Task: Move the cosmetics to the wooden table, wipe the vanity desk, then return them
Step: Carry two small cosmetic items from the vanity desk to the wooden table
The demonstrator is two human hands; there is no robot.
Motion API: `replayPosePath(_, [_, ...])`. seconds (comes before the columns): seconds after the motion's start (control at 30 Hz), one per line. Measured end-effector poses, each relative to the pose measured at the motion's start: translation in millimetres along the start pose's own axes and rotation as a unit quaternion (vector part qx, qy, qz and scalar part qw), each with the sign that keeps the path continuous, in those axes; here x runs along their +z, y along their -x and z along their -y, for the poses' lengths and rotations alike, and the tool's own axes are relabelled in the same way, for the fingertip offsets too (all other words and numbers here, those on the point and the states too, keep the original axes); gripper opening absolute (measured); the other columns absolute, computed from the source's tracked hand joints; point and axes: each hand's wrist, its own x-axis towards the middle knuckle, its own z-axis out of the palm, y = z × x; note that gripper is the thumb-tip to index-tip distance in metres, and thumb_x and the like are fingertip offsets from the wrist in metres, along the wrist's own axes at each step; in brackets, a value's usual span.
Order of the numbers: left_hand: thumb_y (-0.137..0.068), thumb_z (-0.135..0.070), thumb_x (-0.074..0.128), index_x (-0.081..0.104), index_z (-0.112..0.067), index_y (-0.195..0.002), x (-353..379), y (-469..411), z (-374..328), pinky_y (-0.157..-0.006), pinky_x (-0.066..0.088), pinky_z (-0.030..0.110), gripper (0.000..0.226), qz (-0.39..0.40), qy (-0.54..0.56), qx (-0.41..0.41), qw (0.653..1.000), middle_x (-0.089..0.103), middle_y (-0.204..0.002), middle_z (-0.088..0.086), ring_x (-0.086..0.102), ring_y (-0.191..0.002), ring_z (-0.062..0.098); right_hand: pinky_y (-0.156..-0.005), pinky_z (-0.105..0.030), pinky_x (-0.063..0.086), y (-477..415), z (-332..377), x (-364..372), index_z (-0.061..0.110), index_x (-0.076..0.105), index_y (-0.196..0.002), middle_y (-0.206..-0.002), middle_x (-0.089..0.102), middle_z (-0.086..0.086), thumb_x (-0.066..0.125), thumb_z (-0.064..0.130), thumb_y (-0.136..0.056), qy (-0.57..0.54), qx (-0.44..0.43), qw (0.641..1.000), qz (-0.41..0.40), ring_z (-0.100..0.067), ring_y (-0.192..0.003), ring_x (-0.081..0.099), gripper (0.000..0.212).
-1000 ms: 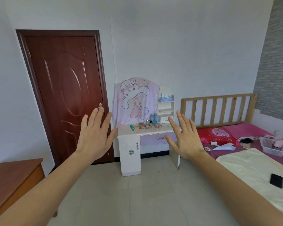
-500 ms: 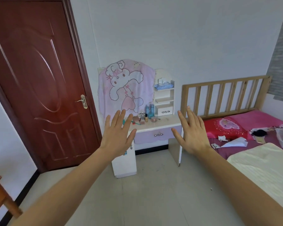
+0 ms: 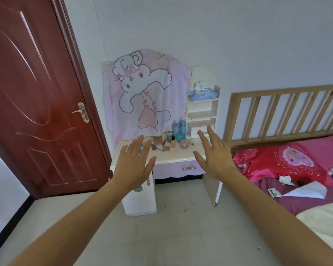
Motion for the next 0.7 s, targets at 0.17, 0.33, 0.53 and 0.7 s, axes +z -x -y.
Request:
replayPosePath(0.17, [-0.098, -0.050, 0.031, 0.039, -0.013, -0.146, 89, -87, 33, -0.103, 0.042, 0.050, 0.061, 0.031, 0.007, 0.003, 0.999, 0.037, -0.152, 0.016, 0.046, -0.131, 0.034, -0.113, -0.048, 0.034, -84, -36, 86, 0.017, 0.018, -0.157, -0.163, 0.014, -0.018, 0.043, 0.048, -0.099, 0.009, -0.004, 0.999, 0.036, -0.035, -0.146, 0.027, 0.070])
replayPosePath(0.33, [-0.097, -0.051, 0.029, 0.041, -0.016, -0.144, 164, -191, 66, -0.101, 0.043, 0.051, 0.060, 0.053, 0.030, -0.011, 0.998, 0.041, -0.150, 0.014, 0.047, -0.131, 0.034, -0.118, -0.045, 0.028, -186, -68, 149, 0.022, 0.011, -0.158, -0.165, 0.002, -0.011, 0.037, 0.052, -0.100, 0.005, 0.030, 0.996, 0.086, -0.030, -0.150, 0.018, 0.070])
replayPosePath(0.53, [-0.101, -0.044, 0.038, 0.027, -0.019, -0.151, 230, -307, 88, -0.112, 0.031, 0.049, 0.057, 0.102, 0.057, 0.004, 0.993, 0.025, -0.158, 0.012, 0.031, -0.143, 0.032, -0.114, -0.043, 0.033, -272, -107, 208, 0.022, 0.017, -0.157, -0.165, 0.007, -0.010, 0.042, 0.050, -0.099, -0.024, 0.085, 0.991, 0.102, -0.030, -0.147, 0.026, 0.069])
replayPosePath(0.7, [-0.100, -0.044, 0.035, 0.024, -0.022, -0.150, 298, -364, 83, -0.116, 0.025, 0.049, 0.056, 0.142, 0.094, 0.010, 0.985, 0.023, -0.159, 0.009, 0.025, -0.145, 0.030, -0.111, -0.043, 0.035, -321, -147, 279, 0.020, 0.018, -0.156, -0.164, 0.010, -0.011, 0.047, 0.046, -0.099, -0.031, 0.098, 0.985, 0.141, -0.031, -0.145, 0.030, 0.069])
